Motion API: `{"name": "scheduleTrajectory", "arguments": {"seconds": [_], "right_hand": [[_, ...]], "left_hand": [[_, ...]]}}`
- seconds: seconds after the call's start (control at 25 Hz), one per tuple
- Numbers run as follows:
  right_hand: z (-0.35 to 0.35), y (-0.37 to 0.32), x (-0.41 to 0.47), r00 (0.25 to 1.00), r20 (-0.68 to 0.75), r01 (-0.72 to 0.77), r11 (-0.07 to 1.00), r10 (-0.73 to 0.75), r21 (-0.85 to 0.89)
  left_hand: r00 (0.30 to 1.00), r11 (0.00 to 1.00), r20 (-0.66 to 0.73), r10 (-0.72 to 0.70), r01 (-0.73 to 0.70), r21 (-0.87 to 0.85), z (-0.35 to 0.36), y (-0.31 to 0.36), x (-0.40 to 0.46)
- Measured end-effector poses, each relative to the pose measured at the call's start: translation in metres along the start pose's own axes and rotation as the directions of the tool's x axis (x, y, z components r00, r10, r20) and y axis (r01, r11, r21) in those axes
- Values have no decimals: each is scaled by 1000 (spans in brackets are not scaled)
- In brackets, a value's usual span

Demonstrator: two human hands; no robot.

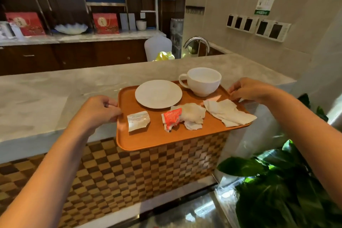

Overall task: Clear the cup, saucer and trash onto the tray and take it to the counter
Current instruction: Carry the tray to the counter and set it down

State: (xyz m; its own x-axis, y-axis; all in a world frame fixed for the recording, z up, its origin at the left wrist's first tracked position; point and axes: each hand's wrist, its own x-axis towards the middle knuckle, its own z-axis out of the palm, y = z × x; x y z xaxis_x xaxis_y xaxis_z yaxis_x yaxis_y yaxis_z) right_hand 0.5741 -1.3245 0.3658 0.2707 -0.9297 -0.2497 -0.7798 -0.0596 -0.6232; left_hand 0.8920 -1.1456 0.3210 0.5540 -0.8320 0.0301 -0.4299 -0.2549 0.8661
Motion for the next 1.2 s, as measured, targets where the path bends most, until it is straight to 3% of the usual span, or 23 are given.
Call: {"name": "scheduleTrajectory", "arguments": {"seconds": [0.36, 0.56, 0.8, 1.2], "right_hand": [[-29, -42, 155, 996, -47, -72, 997, 73, 21], [-37, -44, 230, 994, 1, -109, 994, 109, 13], [-42, -33, 301, 991, 37, -127, 992, 128, -12], [-43, -8, 342, 989, 87, -112, 992, 118, -61]], "left_hand": [[998, 997, 27, -49, 48, 54, 41, 24, 173], [995, 992, -2, -99, 99, 81, 74, 24, 229], [988, 983, -79, -131, 139, 118, 113, 19, 266], [985, 977, -75, -153, 162, 141, 151, 8, 287]]}}
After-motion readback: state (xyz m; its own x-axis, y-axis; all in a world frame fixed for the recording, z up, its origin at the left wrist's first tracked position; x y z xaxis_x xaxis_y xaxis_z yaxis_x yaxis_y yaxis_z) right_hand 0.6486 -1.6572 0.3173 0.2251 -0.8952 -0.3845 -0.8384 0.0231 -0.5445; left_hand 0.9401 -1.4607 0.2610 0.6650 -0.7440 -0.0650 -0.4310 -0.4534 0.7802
